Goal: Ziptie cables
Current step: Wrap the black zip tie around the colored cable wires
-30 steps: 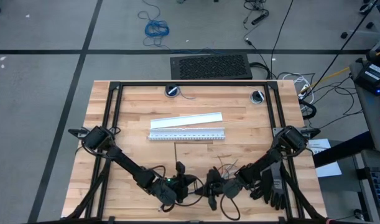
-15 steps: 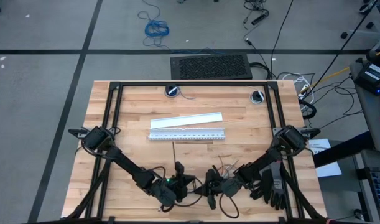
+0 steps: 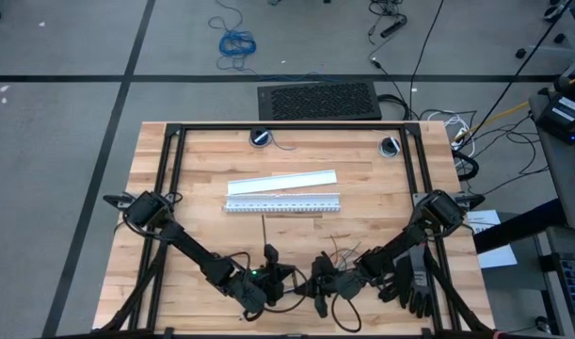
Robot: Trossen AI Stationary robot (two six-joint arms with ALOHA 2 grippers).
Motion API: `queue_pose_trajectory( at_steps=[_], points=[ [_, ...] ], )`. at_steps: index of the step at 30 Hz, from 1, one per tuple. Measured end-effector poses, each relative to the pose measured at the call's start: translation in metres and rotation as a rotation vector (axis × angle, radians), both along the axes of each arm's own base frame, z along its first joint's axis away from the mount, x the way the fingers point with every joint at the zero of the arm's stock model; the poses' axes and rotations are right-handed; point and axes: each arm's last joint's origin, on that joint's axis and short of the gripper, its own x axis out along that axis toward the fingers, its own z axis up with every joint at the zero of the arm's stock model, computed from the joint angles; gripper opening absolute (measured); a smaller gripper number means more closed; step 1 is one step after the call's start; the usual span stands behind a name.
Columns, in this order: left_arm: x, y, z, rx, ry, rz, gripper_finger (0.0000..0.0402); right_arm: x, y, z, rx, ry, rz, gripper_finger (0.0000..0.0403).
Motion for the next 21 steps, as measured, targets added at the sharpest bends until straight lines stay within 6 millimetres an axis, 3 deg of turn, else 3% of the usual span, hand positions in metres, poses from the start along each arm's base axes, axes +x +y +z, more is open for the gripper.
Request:
queue_pose_trajectory(
  at_steps=[21],
  points=[
    [-0.008, -0.007, -0.003, 0.019, 0.027, 0.0, 0.0, 0.01, -0.011, 0.005, -0.009, -0.058, -0.046, 0.0]
  ],
)
